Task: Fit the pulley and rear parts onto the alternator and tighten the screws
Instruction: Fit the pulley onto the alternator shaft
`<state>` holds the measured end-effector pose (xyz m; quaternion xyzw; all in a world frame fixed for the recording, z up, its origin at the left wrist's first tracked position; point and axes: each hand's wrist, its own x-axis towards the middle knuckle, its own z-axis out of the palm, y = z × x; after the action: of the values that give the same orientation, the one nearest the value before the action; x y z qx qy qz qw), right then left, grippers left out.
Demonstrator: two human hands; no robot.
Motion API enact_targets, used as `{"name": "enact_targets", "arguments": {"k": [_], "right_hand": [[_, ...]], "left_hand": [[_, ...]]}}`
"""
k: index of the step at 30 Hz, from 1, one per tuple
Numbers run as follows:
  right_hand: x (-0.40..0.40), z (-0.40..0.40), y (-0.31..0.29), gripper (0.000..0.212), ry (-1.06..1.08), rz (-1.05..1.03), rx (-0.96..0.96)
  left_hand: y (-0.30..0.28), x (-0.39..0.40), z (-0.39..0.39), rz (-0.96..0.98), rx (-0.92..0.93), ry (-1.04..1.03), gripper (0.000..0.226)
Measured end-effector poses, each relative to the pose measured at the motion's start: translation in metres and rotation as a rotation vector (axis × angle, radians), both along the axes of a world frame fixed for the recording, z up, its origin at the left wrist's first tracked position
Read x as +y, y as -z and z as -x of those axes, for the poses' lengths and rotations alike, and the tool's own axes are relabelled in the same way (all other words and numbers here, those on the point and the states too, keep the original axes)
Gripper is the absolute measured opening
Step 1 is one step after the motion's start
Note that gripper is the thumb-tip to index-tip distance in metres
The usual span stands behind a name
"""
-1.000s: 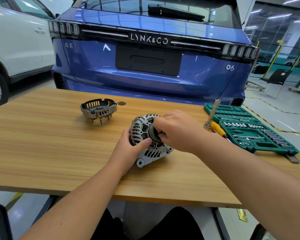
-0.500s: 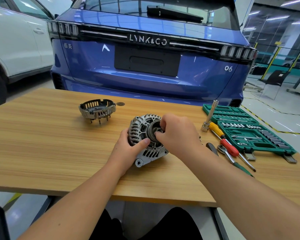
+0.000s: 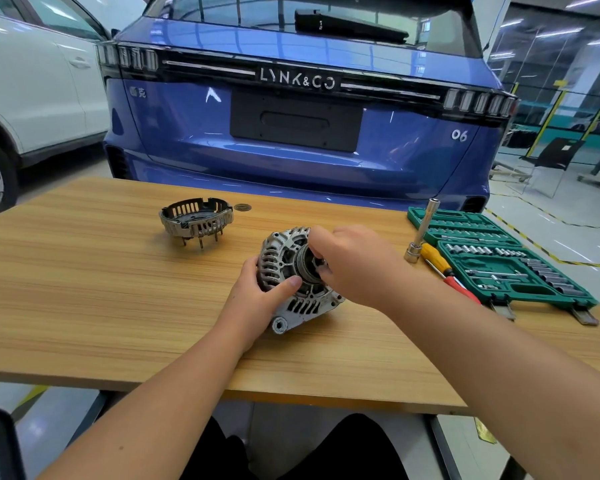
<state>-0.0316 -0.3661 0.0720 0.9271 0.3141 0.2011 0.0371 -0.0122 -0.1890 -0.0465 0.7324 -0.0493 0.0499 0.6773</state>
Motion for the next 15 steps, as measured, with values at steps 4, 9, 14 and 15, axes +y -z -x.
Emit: {"name": "enact_targets", "arguments": {"k": [4, 9, 14, 15], "right_hand": [[-0.001, -0.001, -0.001, 0.024, 0.004, 0.015, 0.026], [0.002, 0.0, 0.001, 0.018, 0.148, -0.092, 0.077], [0.008, 0.004, 0.002, 0.014, 0.213, -0.088, 0.058], [0.009, 0.004, 0.002, 0.013, 0.198, -0.038, 0.046]], "left_hand": [[-0.001, 0.0, 0.001, -0.009, 0.003, -0.002, 0.058], [-0.002, 0.0, 0.001, -0.009, -0.002, -0.004, 0.056], [-0.001, 0.0, 0.002, -0.024, -0.008, -0.011, 0.055], [-0.002, 0.0, 0.002, -0.021, -0.007, -0.006, 0.056]]}}
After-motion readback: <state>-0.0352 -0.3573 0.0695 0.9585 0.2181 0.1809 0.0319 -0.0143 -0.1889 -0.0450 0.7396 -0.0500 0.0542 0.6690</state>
